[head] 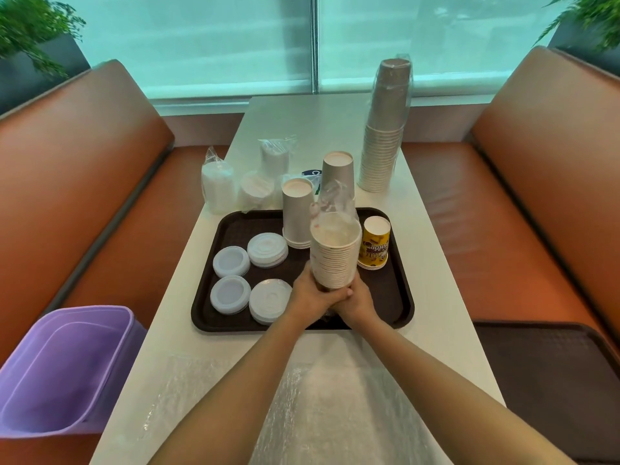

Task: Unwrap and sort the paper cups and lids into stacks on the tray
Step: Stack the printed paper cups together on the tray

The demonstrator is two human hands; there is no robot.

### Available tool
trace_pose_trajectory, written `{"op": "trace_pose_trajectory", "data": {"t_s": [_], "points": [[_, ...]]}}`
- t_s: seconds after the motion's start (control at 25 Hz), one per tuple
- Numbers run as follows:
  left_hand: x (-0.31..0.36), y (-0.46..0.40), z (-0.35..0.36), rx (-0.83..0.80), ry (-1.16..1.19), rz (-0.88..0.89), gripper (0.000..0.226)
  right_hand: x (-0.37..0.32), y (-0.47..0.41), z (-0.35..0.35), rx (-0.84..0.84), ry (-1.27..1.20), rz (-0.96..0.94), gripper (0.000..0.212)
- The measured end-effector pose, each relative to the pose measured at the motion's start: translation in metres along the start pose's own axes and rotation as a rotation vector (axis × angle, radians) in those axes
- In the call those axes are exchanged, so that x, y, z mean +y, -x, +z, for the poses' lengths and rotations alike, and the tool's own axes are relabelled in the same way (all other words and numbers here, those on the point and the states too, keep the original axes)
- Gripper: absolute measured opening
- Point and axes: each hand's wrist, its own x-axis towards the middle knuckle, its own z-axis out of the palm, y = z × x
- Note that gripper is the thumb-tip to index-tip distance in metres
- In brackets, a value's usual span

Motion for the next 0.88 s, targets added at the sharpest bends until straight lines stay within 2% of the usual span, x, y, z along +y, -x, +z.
{"op": "trace_pose_trajectory", "data": {"t_s": [0.12, 0.2, 0.32, 0.4, 0.52, 0.76, 0.88], "points": [[-0.005, 0.002, -0.008, -0.036, 0.036, 0.072, 0.098, 0.003, 0.004, -0.005, -0.010, 0.042, -0.099, 0.106], [0.010, 0.000, -0.018, 0.076, 0.094, 0.228, 0.120, -0.007, 0.006, -0.005, 0.099, 0.053, -0.208, 0.119], [0.040, -0.011, -0.027, 0.196, 0.111, 0.400, 0.119, -0.024, 0.004, 0.000, 0.176, -0.042, -0.270, 0.106], [0.046, -0.012, -0.023, 0.181, 0.064, 0.305, 0.104, -0.019, 0.003, 0.008, 0.161, -0.104, -0.188, 0.087], [0.019, -0.005, -0.010, 0.103, 0.027, 0.081, 0.083, 0.003, 0.005, 0.017, 0.112, -0.070, -0.008, 0.075], [-0.007, -0.017, -0.014, 0.066, 0.002, 0.008, 0.081, 0.008, -0.011, 0.023, 0.032, 0.101, 0.085, 0.067], [-0.012, -0.015, -0.013, 0.075, -0.013, -0.008, 0.078, 0.008, -0.017, 0.019, -0.026, 0.415, 0.052, 0.067]]}}
